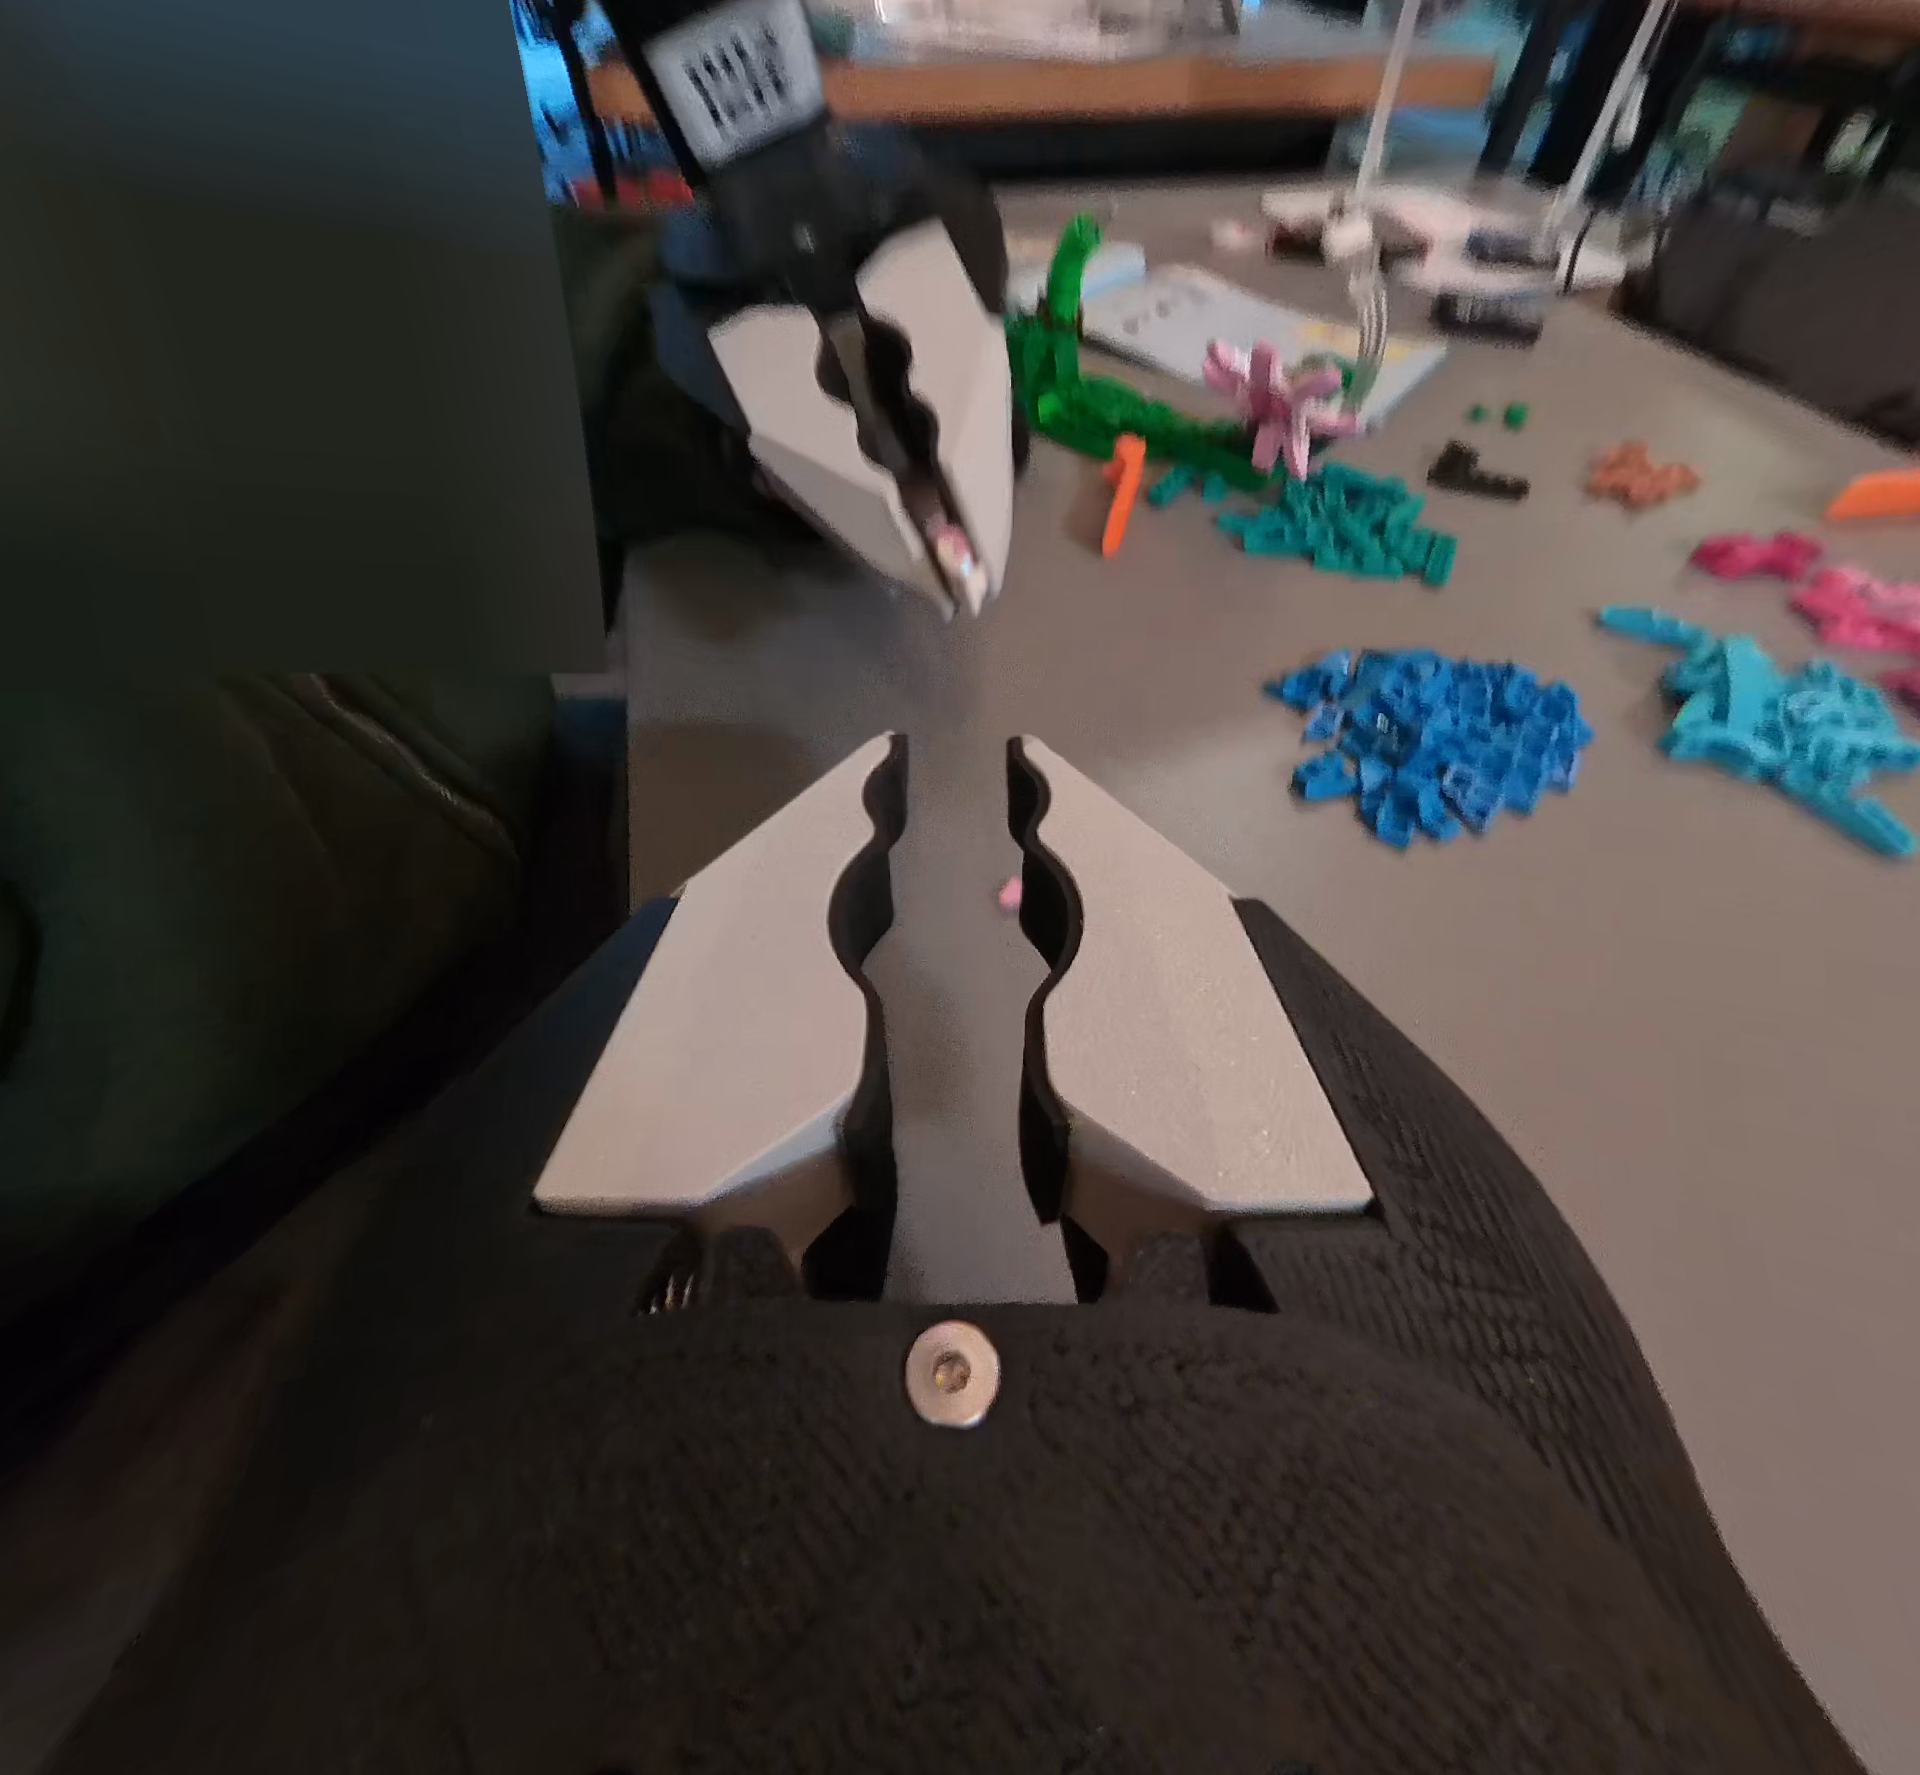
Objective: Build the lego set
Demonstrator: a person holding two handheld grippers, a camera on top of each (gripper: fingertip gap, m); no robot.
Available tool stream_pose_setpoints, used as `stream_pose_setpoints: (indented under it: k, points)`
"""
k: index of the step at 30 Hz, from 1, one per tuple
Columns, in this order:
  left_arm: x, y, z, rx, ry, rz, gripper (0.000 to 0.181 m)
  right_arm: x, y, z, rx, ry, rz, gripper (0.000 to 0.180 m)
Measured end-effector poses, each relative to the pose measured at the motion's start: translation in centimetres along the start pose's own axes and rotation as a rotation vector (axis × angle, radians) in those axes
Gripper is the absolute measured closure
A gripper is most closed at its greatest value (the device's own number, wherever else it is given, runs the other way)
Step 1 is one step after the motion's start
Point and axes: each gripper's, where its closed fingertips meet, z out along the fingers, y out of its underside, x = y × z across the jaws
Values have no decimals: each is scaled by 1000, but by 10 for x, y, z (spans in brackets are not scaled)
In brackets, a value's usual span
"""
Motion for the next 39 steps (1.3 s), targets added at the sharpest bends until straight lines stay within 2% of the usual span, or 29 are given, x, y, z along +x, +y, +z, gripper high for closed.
stream_pose_setpoints:
  k: [5, 13, 22, 39]
  points:
    - [-8, 23, -3, -156, -133, 309, 178, 8, 25, 7, -170, 38, 67, 160]
    - [13, 45, 7, -280, -74, 606, 178, 16, 48, 18, -338, 6, 51, 161]
    - [20, 56, 9, -335, -33, 695, 178, 12, 53, 24, -376, -92, -14, 165]
    - [27, 57, 8, -363, -19, 811, 178, 13, 52, 25, -377, -89, -29, 171]
